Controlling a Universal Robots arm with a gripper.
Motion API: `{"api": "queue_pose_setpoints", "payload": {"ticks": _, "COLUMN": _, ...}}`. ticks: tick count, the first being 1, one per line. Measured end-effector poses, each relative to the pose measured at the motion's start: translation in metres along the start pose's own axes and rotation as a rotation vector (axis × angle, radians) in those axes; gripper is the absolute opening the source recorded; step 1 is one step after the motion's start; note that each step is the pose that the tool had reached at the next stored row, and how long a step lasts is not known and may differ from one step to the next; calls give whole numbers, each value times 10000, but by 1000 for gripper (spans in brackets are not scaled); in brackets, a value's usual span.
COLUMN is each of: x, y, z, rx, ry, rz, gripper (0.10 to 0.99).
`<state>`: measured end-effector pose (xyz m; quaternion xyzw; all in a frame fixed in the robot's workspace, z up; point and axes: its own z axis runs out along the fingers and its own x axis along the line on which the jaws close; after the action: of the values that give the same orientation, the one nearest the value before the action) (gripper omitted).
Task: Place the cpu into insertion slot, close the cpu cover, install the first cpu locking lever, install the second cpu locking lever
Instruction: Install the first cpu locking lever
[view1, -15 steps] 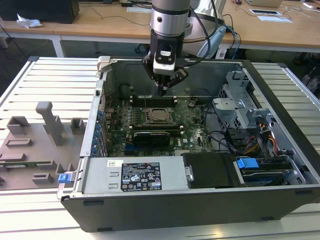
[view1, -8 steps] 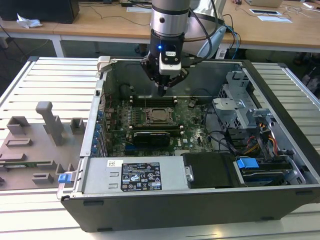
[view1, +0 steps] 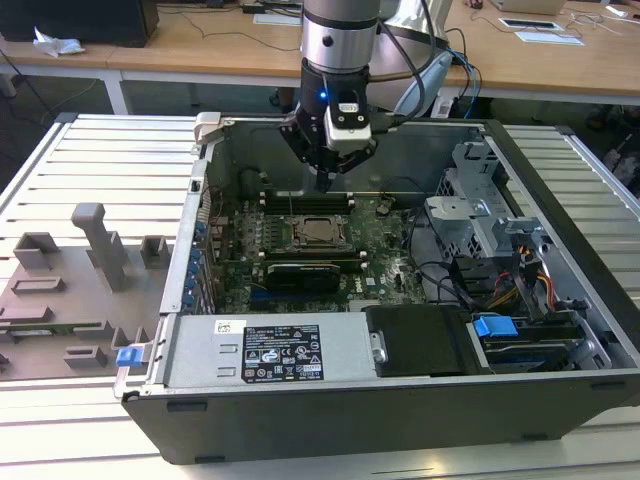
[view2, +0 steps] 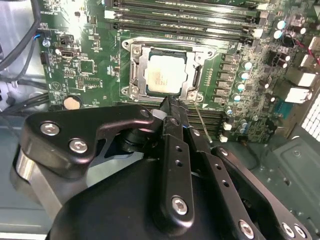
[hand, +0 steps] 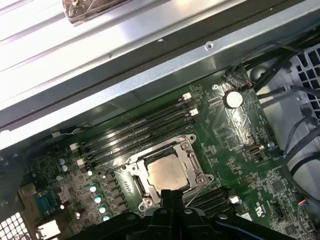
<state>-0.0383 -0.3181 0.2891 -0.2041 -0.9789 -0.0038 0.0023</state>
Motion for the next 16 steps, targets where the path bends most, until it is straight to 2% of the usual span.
{"api": "queue_pose_setpoints", "payload": {"ticks": 16, "x": 0, "y": 0, "z": 0, "rx": 10, "ry": 11, "rz": -1615, "gripper": 106}}
